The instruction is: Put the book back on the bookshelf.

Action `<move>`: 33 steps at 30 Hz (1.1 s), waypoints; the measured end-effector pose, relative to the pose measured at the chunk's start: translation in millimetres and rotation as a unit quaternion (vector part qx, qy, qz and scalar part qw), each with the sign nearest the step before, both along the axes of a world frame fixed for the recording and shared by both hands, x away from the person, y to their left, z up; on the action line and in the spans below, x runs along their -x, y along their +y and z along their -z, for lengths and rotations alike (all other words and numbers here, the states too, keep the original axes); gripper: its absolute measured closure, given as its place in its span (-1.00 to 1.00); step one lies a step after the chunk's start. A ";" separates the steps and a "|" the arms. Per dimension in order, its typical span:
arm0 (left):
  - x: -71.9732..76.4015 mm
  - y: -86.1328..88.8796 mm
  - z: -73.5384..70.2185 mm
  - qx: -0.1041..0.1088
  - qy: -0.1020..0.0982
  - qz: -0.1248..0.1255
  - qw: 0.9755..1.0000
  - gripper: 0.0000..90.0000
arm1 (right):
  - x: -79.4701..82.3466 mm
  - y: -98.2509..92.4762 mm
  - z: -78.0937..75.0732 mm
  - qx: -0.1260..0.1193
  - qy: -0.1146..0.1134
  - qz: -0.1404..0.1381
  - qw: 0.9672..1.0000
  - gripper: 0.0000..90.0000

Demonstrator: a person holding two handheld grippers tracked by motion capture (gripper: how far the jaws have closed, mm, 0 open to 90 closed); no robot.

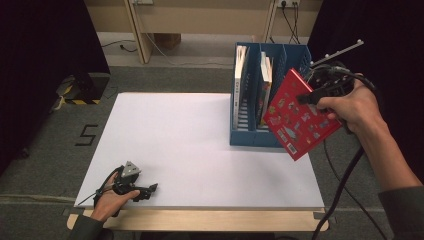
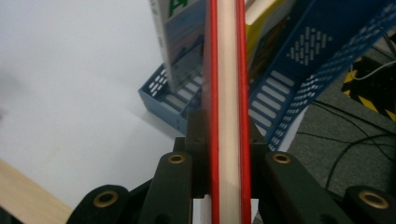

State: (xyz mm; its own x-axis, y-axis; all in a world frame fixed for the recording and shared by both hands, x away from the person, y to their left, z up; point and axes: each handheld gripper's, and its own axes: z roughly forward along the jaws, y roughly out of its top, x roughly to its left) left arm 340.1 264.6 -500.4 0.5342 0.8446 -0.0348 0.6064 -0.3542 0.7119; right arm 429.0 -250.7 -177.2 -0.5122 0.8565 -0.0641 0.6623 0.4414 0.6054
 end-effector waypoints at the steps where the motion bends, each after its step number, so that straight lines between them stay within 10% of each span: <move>1: 0.0 0.0 0.0 0.000 0.000 0.000 1.000 -0.74 | -1.4 -2.4 -0.4 0.000 -0.001 0.005 1.000 0.76; 33: 0.1 0.0 0.3 0.000 -0.002 0.001 1.000 -0.74 | -83.6 -30.8 -10.9 -0.015 -0.025 0.136 0.990 0.76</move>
State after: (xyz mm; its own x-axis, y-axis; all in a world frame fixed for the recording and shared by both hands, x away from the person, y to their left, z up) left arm 340.0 264.6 -500.7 0.5354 0.8439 -0.0338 0.6035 -0.3543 0.7143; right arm 512.6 -281.5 -166.3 -0.2589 0.9642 -0.0564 0.7226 0.2321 0.6512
